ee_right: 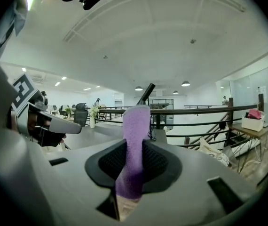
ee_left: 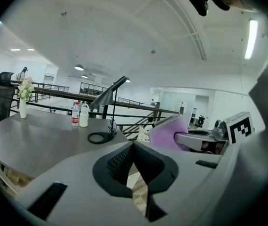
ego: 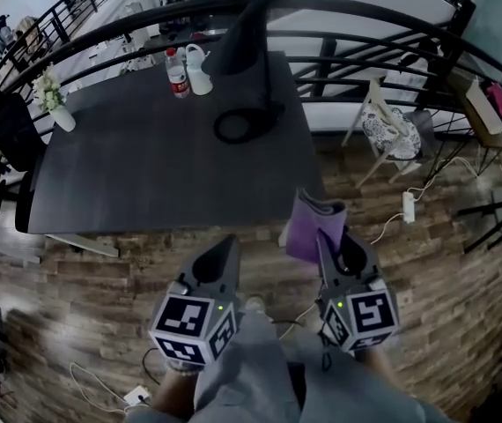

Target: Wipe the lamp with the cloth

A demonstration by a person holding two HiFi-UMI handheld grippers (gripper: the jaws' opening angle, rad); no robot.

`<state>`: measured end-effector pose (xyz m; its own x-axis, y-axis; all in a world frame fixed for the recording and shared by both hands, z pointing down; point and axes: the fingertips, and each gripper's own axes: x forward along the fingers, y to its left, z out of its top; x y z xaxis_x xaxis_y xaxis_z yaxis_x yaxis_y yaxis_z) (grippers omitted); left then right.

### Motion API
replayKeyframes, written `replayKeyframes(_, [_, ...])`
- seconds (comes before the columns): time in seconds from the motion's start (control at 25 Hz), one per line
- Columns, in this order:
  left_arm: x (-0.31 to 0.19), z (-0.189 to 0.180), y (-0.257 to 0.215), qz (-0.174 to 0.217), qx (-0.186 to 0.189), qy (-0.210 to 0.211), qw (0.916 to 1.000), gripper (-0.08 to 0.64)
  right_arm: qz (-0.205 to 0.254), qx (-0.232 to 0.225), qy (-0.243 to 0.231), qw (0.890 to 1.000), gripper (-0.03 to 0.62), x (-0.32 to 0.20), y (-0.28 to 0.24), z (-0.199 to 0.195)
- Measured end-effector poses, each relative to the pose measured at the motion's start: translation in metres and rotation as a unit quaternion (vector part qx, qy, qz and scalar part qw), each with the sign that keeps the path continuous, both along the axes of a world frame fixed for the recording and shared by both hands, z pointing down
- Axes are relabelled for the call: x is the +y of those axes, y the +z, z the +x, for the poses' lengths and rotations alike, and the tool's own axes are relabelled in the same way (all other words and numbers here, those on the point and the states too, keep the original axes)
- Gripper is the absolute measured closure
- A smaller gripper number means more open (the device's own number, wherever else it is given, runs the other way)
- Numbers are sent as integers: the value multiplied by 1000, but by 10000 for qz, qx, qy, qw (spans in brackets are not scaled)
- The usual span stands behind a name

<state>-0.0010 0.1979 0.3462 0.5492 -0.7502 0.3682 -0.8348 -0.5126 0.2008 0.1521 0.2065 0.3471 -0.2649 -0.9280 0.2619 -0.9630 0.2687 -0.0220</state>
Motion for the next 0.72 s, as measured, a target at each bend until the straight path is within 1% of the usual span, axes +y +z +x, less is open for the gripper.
replayKeyframes(0.24, [-33, -21, -3, 37, 4, -75, 10000, 555, 128, 24, -60, 9999, 505, -39, -9, -20])
replayKeyframes(0.48, [-42, -34, -3, 75, 5, -193, 9998, 555, 265, 115, -159, 9995, 505, -57, -14, -27])
replayKeyframes(0.6, [-48, -39, 0, 51, 4, -280, 9996, 555, 278, 181, -210, 9992, 505, -69, -14, -30])
replayKeyframes(0.72, [-57, -44, 3, 12, -7, -366, 9993, 555, 400, 263, -255, 9985, 504, -86, -17, -29])
